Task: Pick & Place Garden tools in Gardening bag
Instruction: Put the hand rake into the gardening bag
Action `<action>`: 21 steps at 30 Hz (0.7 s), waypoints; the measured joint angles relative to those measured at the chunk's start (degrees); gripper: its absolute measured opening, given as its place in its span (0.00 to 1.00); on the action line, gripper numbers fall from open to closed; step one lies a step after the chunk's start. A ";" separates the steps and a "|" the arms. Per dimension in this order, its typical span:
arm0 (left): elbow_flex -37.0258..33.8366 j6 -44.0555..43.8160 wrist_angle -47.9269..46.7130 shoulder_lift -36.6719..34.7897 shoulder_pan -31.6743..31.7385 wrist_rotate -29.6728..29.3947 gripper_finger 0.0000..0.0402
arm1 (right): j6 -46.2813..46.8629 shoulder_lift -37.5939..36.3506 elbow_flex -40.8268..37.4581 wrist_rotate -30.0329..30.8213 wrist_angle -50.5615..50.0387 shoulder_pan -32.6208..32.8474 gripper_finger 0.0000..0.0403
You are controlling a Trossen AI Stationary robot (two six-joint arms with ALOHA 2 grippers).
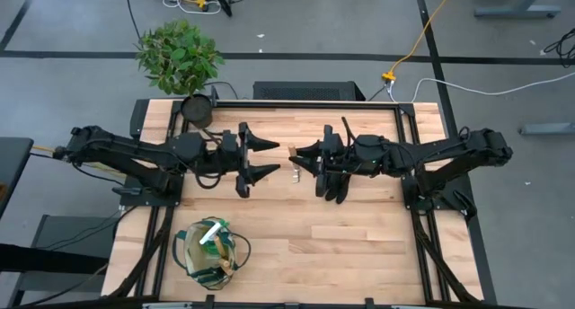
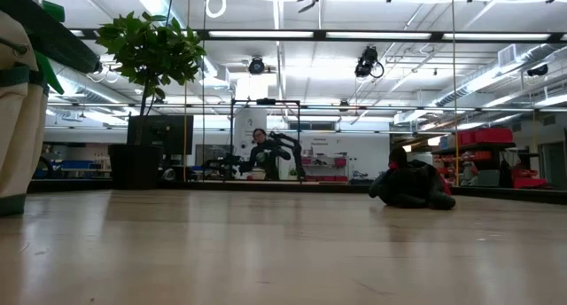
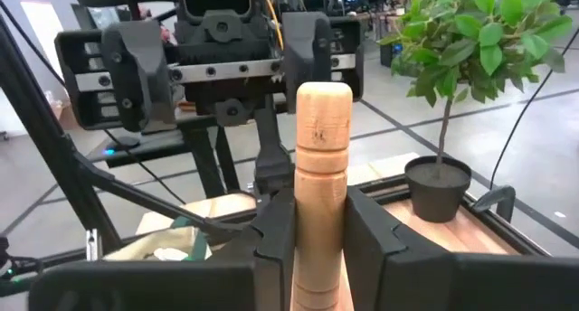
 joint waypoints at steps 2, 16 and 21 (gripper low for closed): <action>0.00 -0.28 0.56 0.50 0.00 -0.09 0.72 | 0.00 0.11 -0.02 0.00 -0.02 0.25 0.16; 0.06 -1.59 3.79 4.93 1.14 -1.32 0.74 | -0.22 0.08 -0.04 -0.10 -0.11 0.63 0.16; 0.02 -3.09 3.94 5.58 2.58 -0.37 0.74 | -0.22 0.08 -0.04 -1.50 -0.28 0.74 0.16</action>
